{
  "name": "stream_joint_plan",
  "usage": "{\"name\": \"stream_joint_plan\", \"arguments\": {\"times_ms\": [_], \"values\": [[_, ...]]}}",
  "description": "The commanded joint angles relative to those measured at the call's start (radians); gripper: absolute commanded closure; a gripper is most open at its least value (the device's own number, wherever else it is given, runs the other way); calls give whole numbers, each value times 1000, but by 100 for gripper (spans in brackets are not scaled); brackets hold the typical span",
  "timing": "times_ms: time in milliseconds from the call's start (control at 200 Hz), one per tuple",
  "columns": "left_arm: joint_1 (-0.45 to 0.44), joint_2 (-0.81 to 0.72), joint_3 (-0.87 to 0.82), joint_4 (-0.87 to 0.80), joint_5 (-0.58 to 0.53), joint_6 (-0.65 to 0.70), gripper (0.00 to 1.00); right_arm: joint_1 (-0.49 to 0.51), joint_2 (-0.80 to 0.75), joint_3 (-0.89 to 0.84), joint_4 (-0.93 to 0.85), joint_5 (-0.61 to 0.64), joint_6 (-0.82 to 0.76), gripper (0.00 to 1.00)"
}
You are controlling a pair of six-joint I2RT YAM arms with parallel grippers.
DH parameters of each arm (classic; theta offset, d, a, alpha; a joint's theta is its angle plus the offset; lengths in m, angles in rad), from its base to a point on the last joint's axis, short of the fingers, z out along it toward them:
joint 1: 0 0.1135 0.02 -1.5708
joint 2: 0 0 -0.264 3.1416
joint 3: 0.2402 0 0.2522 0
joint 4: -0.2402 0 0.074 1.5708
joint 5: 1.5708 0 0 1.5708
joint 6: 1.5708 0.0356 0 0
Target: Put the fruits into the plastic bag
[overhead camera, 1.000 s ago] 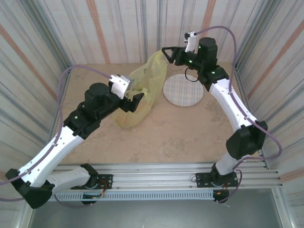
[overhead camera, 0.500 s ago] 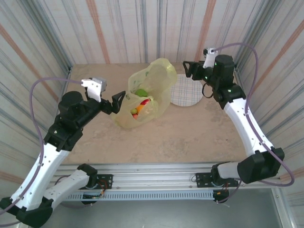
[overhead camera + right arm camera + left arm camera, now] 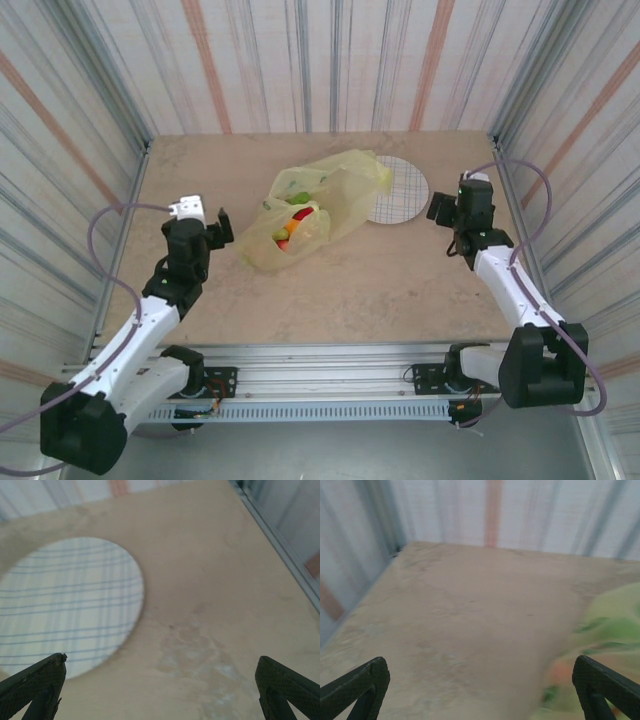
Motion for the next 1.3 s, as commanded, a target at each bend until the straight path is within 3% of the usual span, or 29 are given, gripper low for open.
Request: {"name": "stream_joint_plan", "arguments": {"times_ms": [0, 145, 381, 436, 571, 601, 837, 907, 967, 1032, 1087, 1293], "values": [[88, 40, -46, 167, -88, -36, 1, -12, -23, -87, 140, 102, -19, 1], [176, 138, -108, 278, -11, -24, 1, -24, -1, -205, 296, 116, -14, 1], [179, 295, -122, 424, 132, 96, 1, -27, 115, -253, 438, 87, -49, 1], [178, 302, -99, 380, 170, 119, 1, -27, 137, -268, 480, 68, -69, 1], [178, 340, -128, 449, 225, 182, 1, -30, 188, -330, 634, 30, -91, 1], [180, 351, -139, 468, 241, 189, 1, -30, 188, -314, 598, 21, -87, 1], [220, 514, -194, 720, 313, 210, 1, -40, 261, -386, 867, -74, -151, 1], [242, 641, -203, 893, 309, 213, 1, -49, 331, -412, 971, -109, -149, 1], [243, 590, -151, 683, 326, 183, 1, -54, 362, -425, 1041, -112, -153, 1], [241, 629, -174, 810, 315, 202, 1, -67, 348, -406, 970, -132, -137, 1], [241, 596, -163, 719, 323, 188, 1, -78, 349, -403, 973, -146, -127, 1], [237, 605, -162, 735, 320, 194, 1, -81, 348, -401, 963, -155, -125, 1]]}}
